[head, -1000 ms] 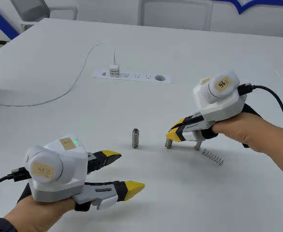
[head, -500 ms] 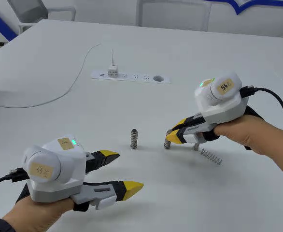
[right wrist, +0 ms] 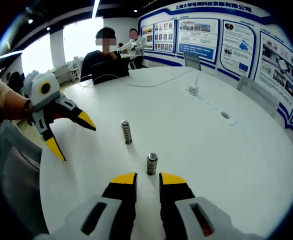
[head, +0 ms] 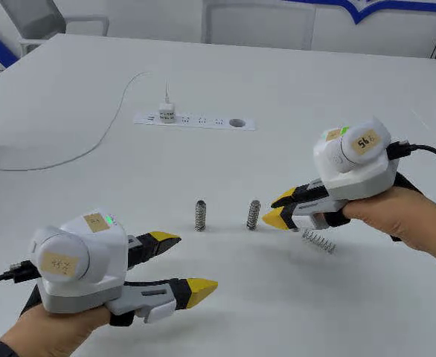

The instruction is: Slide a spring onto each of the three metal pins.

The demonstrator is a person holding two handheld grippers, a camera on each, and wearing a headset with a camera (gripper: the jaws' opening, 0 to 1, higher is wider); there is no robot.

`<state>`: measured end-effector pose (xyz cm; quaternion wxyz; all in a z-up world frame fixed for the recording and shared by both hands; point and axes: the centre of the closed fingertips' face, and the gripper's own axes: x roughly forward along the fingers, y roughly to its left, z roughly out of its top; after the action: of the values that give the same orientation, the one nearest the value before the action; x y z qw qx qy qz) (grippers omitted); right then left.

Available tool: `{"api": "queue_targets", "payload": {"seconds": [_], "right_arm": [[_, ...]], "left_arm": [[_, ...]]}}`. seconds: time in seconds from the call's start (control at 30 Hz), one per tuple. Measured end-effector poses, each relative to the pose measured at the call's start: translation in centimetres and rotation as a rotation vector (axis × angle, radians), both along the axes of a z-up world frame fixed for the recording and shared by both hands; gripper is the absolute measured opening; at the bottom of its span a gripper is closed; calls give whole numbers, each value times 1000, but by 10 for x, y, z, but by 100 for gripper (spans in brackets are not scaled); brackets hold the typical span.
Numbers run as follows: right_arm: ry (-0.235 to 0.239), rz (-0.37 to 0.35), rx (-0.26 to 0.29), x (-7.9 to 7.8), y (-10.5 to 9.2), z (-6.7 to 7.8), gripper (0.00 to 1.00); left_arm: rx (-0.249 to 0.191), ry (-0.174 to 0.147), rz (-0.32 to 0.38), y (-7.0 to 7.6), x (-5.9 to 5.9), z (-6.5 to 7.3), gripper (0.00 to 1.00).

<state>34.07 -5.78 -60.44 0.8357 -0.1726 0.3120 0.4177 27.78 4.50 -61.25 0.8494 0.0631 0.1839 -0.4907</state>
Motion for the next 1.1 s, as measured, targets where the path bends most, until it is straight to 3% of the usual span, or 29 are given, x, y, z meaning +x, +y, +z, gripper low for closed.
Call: {"api": "queue_targets", "payload": {"seconds": [0.8, 1.1], "right_arm": [[-29, -48, 24, -27, -28, 4, 20], [-37, -94, 18, -29, -50, 3, 20]], "left_arm": [[-4, -2, -4, -3, 2, 1, 55], [-5, -2, -4, -4, 2, 1, 55]]}}
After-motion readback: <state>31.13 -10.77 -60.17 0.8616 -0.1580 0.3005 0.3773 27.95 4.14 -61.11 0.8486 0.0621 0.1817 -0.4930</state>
